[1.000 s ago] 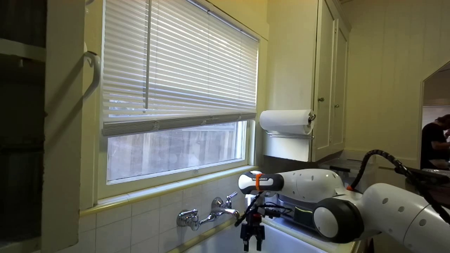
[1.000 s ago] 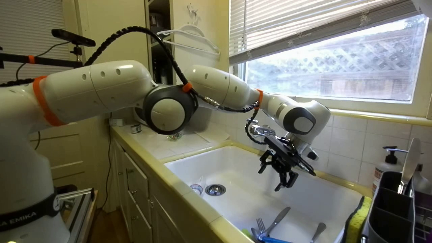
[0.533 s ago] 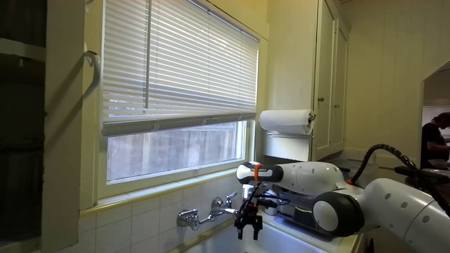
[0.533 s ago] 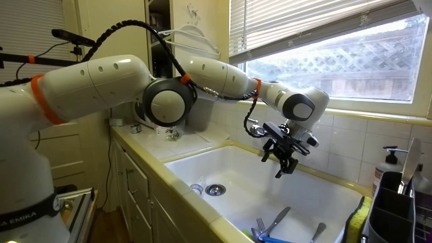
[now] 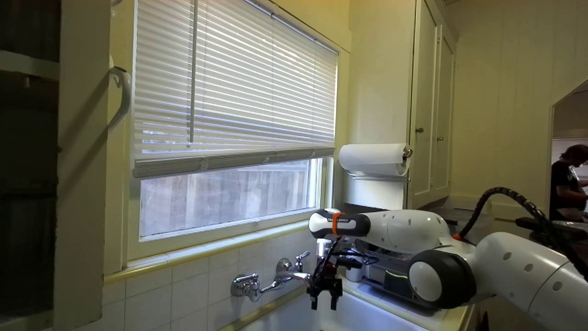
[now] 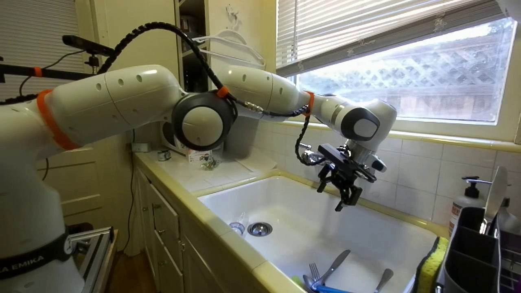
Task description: Put the knife inside the sink
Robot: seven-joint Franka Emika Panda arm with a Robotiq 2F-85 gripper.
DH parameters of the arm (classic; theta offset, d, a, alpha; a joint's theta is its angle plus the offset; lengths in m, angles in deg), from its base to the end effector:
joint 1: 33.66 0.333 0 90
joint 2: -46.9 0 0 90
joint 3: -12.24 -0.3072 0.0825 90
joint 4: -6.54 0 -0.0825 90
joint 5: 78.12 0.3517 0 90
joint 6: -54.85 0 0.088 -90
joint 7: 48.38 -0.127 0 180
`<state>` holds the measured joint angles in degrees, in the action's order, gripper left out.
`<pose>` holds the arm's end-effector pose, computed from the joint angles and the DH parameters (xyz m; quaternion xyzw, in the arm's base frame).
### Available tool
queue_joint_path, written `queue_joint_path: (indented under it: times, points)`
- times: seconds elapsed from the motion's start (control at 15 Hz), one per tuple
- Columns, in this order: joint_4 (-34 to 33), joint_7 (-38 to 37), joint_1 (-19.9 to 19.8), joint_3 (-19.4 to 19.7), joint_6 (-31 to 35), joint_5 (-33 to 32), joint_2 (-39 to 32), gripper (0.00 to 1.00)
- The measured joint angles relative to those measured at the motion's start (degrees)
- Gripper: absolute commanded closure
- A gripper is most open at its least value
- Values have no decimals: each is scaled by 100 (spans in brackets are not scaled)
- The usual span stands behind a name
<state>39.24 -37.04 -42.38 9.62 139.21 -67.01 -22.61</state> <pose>0.7207 -0.0678 0.2256 -0.9806 -0.0281 0.1326 0.1417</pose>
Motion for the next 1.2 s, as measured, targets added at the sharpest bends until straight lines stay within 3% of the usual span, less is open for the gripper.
queue_joint_path:
  times: [0.2,0.53,0.87,1.2]
  points:
    - [-113,-73,259,116,61,-243,209,0]
    - [-240,-641,833,539,900,-749,431,0]
    - [-310,-1326,779,594,667,-729,817,0]
    - [-379,-1239,725,571,970,-727,879,0]
